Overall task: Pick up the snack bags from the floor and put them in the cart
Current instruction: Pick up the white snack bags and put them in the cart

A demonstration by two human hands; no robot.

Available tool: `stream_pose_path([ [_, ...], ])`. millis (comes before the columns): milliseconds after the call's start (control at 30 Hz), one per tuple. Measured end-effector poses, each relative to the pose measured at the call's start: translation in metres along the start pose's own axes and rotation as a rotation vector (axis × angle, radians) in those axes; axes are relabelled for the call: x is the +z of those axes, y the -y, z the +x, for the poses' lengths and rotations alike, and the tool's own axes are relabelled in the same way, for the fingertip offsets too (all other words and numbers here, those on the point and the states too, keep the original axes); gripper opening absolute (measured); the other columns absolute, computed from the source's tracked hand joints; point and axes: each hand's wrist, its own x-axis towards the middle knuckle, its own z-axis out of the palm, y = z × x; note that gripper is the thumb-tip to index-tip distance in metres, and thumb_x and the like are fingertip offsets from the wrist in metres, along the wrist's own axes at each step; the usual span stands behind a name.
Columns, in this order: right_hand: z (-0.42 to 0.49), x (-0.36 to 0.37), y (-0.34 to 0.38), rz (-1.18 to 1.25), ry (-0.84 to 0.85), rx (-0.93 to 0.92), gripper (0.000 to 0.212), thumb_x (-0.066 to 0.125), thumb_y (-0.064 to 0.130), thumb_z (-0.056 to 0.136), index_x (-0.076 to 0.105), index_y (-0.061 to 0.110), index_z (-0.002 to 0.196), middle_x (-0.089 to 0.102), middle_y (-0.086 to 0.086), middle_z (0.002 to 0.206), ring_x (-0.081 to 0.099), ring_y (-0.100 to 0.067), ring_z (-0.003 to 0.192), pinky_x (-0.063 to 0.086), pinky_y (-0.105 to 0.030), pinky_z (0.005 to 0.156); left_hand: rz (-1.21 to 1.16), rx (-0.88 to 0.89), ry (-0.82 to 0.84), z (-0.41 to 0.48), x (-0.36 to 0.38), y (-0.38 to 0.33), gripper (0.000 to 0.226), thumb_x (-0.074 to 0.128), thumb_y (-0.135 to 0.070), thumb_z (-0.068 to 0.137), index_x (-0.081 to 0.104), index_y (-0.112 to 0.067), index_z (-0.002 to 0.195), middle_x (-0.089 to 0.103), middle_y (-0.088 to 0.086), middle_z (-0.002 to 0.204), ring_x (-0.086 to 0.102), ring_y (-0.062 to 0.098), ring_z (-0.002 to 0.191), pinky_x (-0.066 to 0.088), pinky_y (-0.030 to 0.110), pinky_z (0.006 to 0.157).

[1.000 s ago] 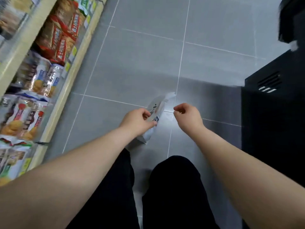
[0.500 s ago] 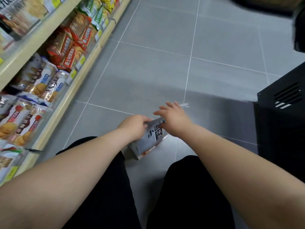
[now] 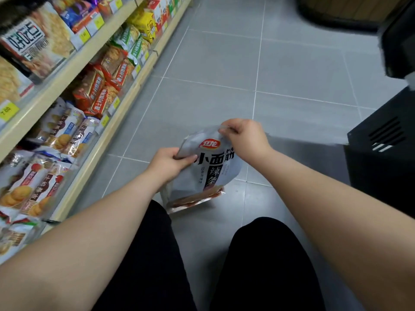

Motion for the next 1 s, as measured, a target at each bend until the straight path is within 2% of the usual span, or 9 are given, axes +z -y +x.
stream_pose_path([
  [67, 0.003, -0.007, -0.002, -0.079, -0.1, 0.005, 0.024, 0.061, 0.035, 0.089, 0.07, 0.024, 0.109, 0.071, -0.005, 0.107, 0.054, -0.028, 0.114, 0.037, -0.035, 0.102, 0.007, 0.004, -0.044, 0.004, 0.006, -0.009, 0.009, 0.074, -0.027, 0.08, 0.07, -0.02, 0.074, 0.073, 0.011, 0.087, 0.07, 0.029, 0.087, 0.055, 0.049, 0.086],
  [167, 0.0, -0.022, -0.015, -0.191, -0.22, 0.194, 0.084, 0.071, 0.046, 0.077, 0.028, 0.026, 0.147, 0.029, -0.006, 0.155, 0.019, -0.029, 0.143, 0.013, -0.039, 0.116, -0.019, 0.023, -0.075, 0.009, 0.007, -0.024, 0.013, 0.071, -0.031, 0.082, 0.067, -0.021, 0.074, 0.071, 0.005, 0.084, 0.069, 0.025, 0.085, 0.056, 0.044, 0.084],
  [233, -0.006, -0.034, -0.033, -0.048, -0.278, 0.384, 0.118, 0.081, 0.043, 0.068, 0.002, 0.019, 0.152, 0.006, -0.008, 0.161, 0.005, -0.027, 0.147, 0.006, -0.04, 0.12, -0.059, 0.022, -0.077, 0.014, 0.005, -0.034, 0.013, 0.07, -0.031, 0.083, 0.066, -0.019, 0.08, 0.07, 0.006, 0.089, 0.068, 0.023, 0.079, 0.057, 0.037, 0.077],
  [300, -0.013, -0.039, -0.055, 0.184, -0.236, 0.509, 0.129, 0.085, 0.043, 0.061, -0.003, 0.019, 0.152, 0.007, -0.005, 0.161, 0.008, -0.025, 0.148, 0.011, -0.042, 0.12, -0.129, 0.018, -0.06, 0.017, -0.001, -0.043, 0.014, 0.069, -0.029, 0.084, 0.066, -0.016, 0.089, 0.071, 0.007, 0.092, 0.068, 0.02, 0.076, 0.058, 0.034, 0.072],
  [367, -0.022, -0.037, -0.067, 0.461, -0.076, 0.521, 0.119, 0.086, 0.038, 0.063, 0.009, 0.022, 0.151, 0.023, -0.001, 0.157, 0.023, -0.021, 0.144, 0.022, -0.04, 0.117, -0.197, 0.018, -0.02, 0.02, -0.006, -0.049, 0.013, 0.07, -0.024, 0.083, 0.067, -0.014, 0.091, 0.071, 0.012, 0.1, 0.069, 0.027, 0.087, 0.056, 0.041, 0.083],
  [467, -0.027, -0.036, -0.072, 0.75, 0.128, 0.463, 0.075, 0.081, 0.023, 0.068, 0.047, 0.015, 0.134, 0.062, 0.001, 0.125, 0.06, -0.014, 0.115, 0.037, -0.035, 0.109, -0.269, 0.028, 0.009, 0.023, -0.008, -0.057, 0.007, 0.071, -0.017, 0.082, 0.068, -0.014, 0.088, 0.071, 0.01, 0.099, 0.068, 0.029, 0.093, 0.053, 0.044, 0.089],
  [633, -0.03, -0.037, -0.067, 0.904, 0.09, 0.427, 0.028, 0.069, 0.016, 0.082, 0.066, 0.009, 0.109, 0.071, -0.006, 0.108, 0.068, -0.018, 0.097, 0.048, -0.033, 0.092, -0.317, 0.024, 0.041, 0.031, -0.006, -0.057, 0.008, 0.07, -0.016, 0.082, 0.068, -0.014, 0.09, 0.073, 0.008, 0.094, 0.07, 0.02, 0.075, 0.056, 0.039, 0.08],
  [800, -0.024, -0.029, -0.053, 0.841, -0.146, 0.611, 0.033, 0.072, 0.032, 0.082, 0.07, 0.003, 0.097, 0.073, -0.018, 0.1, 0.07, -0.032, 0.091, 0.055, -0.048, 0.088, -0.426, -0.006, 0.062, 0.039, 0.0, -0.052, 0.011, 0.068, -0.018, 0.084, 0.068, -0.012, 0.093, 0.075, 0.001, 0.079, 0.072, 0.019, 0.072, 0.059, 0.039, 0.072],
  [1000, -0.019, -0.062, -0.021, 0.697, -0.247, 0.782, 0.027, 0.067, 0.04, 0.084, 0.069, 0.013, 0.081, 0.075, -0.008, 0.09, 0.072, -0.027, 0.087, 0.057, -0.042, 0.085, -0.342, -0.069, 0.031, 0.036, 0.007, -0.1, 0.016, 0.07, -0.031, 0.084, 0.07, -0.015, 0.086, 0.075, 0.002, 0.083, 0.072, 0.018, 0.07, 0.058, 0.033, 0.061],
])
